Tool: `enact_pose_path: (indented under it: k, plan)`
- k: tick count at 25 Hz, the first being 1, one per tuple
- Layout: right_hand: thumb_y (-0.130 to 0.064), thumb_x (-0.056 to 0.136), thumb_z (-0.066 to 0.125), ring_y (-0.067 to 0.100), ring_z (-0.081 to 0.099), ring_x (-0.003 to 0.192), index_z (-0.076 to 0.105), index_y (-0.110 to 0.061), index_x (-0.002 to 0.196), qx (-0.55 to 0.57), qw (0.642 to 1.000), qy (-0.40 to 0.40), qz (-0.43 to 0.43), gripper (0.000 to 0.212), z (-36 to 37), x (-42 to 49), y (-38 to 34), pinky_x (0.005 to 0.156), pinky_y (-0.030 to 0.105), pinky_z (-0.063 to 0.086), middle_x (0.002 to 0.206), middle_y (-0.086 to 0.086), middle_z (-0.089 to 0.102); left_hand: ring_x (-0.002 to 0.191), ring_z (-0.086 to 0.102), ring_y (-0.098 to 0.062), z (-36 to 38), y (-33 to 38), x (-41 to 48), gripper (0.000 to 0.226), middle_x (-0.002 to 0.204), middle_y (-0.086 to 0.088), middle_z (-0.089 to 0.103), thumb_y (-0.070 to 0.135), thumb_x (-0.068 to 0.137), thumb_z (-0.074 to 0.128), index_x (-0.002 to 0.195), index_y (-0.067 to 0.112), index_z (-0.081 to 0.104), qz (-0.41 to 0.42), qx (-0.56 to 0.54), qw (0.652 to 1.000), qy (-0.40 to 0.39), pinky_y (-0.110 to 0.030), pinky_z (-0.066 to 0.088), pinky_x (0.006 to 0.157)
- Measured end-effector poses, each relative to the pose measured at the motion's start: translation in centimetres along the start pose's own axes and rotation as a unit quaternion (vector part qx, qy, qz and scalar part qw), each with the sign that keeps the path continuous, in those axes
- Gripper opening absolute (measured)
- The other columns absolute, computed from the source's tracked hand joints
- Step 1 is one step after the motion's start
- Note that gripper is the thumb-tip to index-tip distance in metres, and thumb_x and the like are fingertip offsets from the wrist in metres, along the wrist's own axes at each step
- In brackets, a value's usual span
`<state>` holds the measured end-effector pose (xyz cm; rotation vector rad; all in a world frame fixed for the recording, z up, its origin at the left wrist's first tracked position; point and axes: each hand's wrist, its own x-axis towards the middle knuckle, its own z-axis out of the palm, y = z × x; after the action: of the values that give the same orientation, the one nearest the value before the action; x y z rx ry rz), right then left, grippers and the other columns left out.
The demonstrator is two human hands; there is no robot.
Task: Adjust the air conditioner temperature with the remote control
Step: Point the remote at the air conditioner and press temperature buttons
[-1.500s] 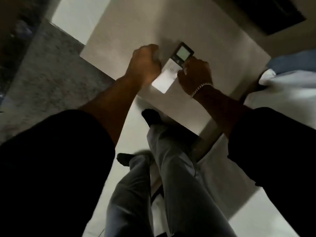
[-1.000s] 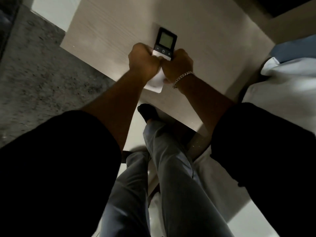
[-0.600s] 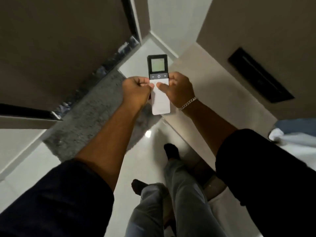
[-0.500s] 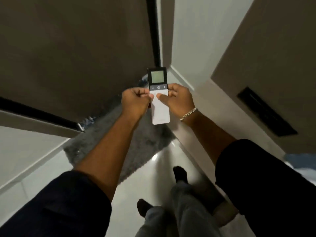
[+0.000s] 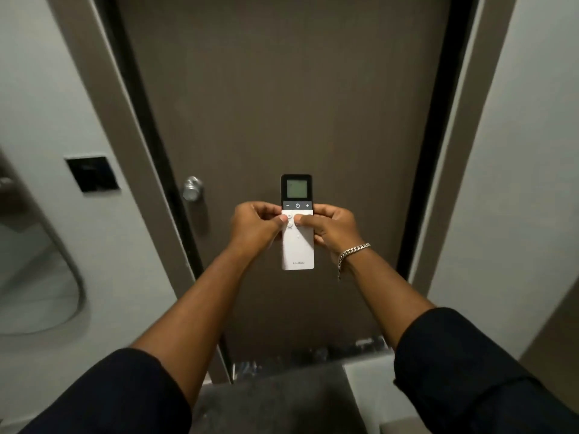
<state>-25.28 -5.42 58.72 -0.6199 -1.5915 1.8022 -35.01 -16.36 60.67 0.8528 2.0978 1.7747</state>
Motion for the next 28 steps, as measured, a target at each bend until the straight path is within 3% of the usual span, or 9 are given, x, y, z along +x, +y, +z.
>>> enact_pose_path:
  k: [3,9,15,18,22,28]
  plan:
    - [0.002,0.068,0.077,0.023,0.073,0.075,0.07,-0.011,0.085,0.028,0.998,-0.045,-0.046,0.022,3.3,0.7,-6.7,0.063,0.032,0.061,0.086,0.008,0.075,0.086,0.072,-0.026,-4.1,5.7,0.8,0.015,0.097,-0.016,0.073,0.004,0.081,0.07,0.097,0.003,0.069,0.065,-0.023,0.997,0.026,-0.041,0.061,0.075]
    - [0.003,0.07,0.075,0.018,0.074,0.066,0.069,-0.01,0.08,0.053,0.987,-0.079,-0.129,0.017,6.6,0.4,-16.1,0.054,0.026,0.059,0.078,0.006,0.075,0.082,0.072,-0.018,-8.5,14.2,1.3,0.011,0.092,-0.007,0.072,0.01,0.082,0.071,0.092,0.008,0.067,0.163,-0.025,0.985,0.042,-0.024,0.06,0.058]
    - [-0.003,0.07,0.077,0.018,0.074,0.073,0.069,-0.012,0.084,0.035,0.975,-0.084,-0.203,0.018,7.3,-0.5,-22.6,0.06,0.027,0.06,0.086,0.006,0.076,0.086,0.073,-0.025,-10.0,20.8,0.8,0.023,0.095,-0.013,0.072,0.009,0.08,0.072,0.1,-0.001,0.068,0.221,-0.034,0.974,0.046,-0.031,0.062,0.063]
    - [-0.005,0.07,0.076,0.02,0.073,0.077,0.069,-0.012,0.085,0.023,0.968,-0.078,-0.235,0.018,7.3,-0.8,-24.9,0.061,0.028,0.059,0.089,0.007,0.076,0.084,0.072,-0.022,-9.9,22.9,0.4,0.017,0.092,-0.01,0.071,0.01,0.08,0.073,0.095,0.004,0.068,0.254,-0.032,0.965,0.06,-0.027,0.061,0.061]
    - [-0.007,0.072,0.076,0.021,0.073,0.082,0.068,-0.012,0.09,0.015,0.966,-0.086,-0.245,0.021,6.8,-0.9,-25.8,0.063,0.028,0.059,0.095,0.009,0.074,0.089,0.072,-0.027,-9.7,23.7,0.3,0.019,0.098,-0.015,0.071,0.01,0.08,0.073,0.097,0.003,0.067,0.254,-0.043,0.963,0.073,-0.04,0.062,0.072]
    - [-0.008,0.073,0.076,0.02,0.072,0.082,0.066,-0.014,0.089,0.013,0.963,-0.09,-0.253,0.019,6.4,-1.0,-26.0,0.06,0.026,0.059,0.094,0.006,0.074,0.091,0.072,-0.024,-9.4,23.8,0.4,0.02,0.1,-0.014,0.072,0.013,0.081,0.072,0.099,0.004,0.067,0.262,-0.03,0.962,0.07,-0.037,0.063,0.071]
